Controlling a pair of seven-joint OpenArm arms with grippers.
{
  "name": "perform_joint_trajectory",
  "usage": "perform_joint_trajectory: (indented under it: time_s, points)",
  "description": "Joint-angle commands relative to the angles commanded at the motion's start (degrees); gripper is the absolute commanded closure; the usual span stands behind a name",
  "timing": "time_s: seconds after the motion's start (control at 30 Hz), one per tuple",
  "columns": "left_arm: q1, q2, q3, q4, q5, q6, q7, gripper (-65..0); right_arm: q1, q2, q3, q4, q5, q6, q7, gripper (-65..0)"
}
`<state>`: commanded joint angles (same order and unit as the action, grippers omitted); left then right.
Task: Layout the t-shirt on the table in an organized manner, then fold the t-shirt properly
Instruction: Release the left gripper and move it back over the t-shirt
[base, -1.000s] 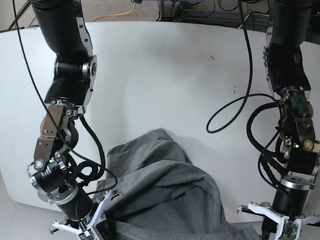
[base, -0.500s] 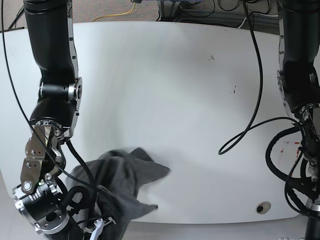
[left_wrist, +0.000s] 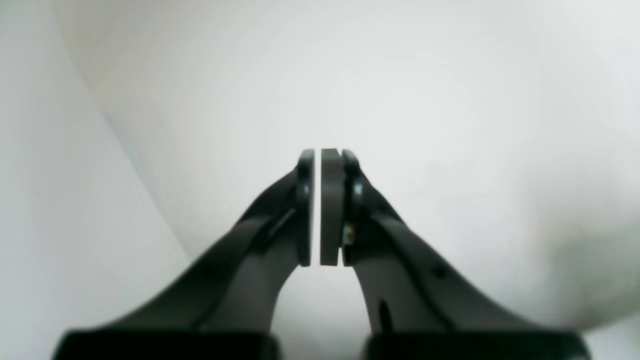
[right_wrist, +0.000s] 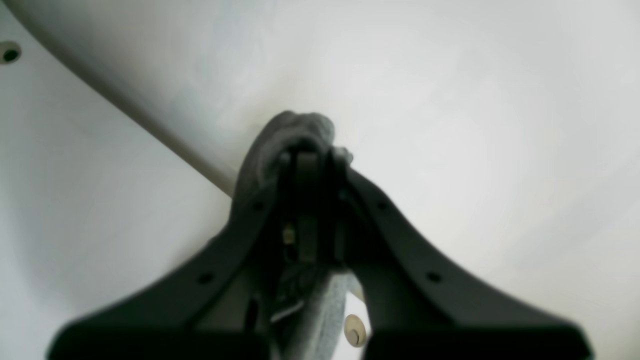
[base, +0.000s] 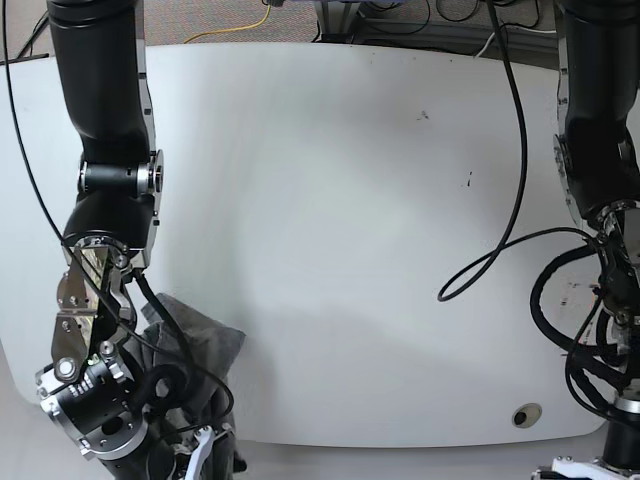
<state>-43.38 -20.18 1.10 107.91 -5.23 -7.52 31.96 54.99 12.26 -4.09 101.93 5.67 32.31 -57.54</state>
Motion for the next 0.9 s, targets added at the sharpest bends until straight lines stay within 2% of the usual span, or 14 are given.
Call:
perform_joint_trajectory:
  time_s: [0.13, 0.17, 0.3, 0.4, 0.53, 0.9]
  points:
    - [6.2, 1.2, -1.9, -0.1, -5.8, 0.0, 0.1, -12.1, 0.9, -0.1, -0.1, -0.2, 0.0, 0.00, 0.0, -0.2]
    - [8.6, 2.2, -2.7, -0.2, -7.1, 0.0, 0.1, -16.7, 1.6, -0.1, -0.3, -0.2, 0.1, 0.00, 0.0, -0.2]
    - [15.8, 5.1, -4.3, -0.2, -10.7, 0.0, 0.1, -31.4, 4.0, -0.1, -2.9, -0.3, 0.1, 0.00, 0.0, -0.2]
    - [20.9, 6.9, -4.4, -0.2, -11.9, 0.0, 0.1, -38.5, 5.5, -0.2, -4.0, -0.3, 0.3, 0.00, 0.0, -0.2]
    - [26.6, 9.4, -4.4, -0.2, -11.8, 0.0, 0.1, -42.1, 7.6, -1.9, -6.0, -0.3, 0.1, 0.00, -0.1, -0.2]
    - [35.7, 11.0, -5.8, 0.1, -11.7, 0.0, -0.2, -44.6, 10.6, -5.2, -9.2, -0.1, 0.0, -0.09, -1.3, -0.2]
